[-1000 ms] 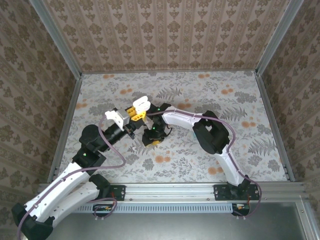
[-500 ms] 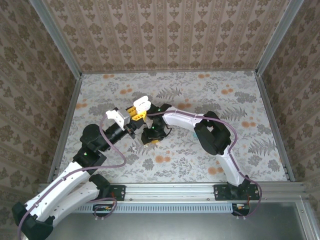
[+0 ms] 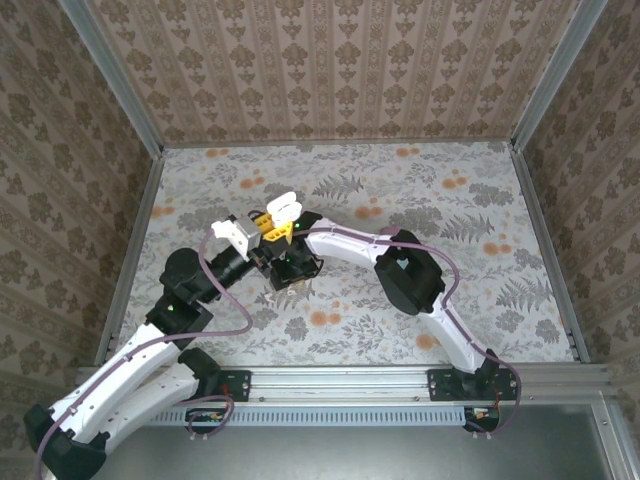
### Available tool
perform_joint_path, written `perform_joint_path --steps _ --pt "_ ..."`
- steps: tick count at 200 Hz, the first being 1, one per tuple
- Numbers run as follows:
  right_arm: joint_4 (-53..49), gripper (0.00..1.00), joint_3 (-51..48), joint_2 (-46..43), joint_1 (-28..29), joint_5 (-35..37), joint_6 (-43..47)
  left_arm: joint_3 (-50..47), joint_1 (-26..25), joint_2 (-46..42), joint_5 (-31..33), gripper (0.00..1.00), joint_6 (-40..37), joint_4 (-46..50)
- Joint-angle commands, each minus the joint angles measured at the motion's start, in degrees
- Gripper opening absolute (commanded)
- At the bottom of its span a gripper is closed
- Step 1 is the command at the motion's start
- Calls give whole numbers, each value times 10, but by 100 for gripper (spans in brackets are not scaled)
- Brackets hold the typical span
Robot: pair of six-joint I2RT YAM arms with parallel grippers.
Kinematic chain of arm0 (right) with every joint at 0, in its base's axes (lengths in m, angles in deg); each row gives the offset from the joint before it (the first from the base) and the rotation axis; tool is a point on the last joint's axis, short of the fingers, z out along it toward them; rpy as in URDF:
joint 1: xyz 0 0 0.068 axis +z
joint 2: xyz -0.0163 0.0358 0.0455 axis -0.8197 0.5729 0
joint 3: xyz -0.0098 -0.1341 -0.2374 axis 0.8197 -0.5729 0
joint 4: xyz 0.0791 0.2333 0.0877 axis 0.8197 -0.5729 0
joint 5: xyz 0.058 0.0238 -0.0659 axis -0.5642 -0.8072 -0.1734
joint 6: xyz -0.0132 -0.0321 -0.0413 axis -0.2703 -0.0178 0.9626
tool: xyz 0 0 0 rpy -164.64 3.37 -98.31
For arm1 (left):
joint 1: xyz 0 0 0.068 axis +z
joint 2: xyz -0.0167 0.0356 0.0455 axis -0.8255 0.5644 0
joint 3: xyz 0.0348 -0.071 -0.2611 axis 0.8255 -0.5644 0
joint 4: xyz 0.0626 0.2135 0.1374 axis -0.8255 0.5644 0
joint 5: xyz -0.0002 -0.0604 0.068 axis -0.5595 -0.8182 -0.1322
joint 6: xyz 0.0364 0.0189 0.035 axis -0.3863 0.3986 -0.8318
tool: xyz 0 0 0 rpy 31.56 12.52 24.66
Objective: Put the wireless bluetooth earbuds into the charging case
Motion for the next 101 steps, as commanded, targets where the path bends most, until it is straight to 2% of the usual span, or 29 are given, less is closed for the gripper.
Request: perform_joint_path --steps 1,58,101 --pt "-63 46 19 14 9 45 18 8 0 -12 8 21 -8 -21" --pt "-83 39 14 18 25 80 37 10 0 -12 6 21 -7 -20" --pt "-80 33 -36 -25 19 113 67 11 1 -14 8 21 -8 -17"
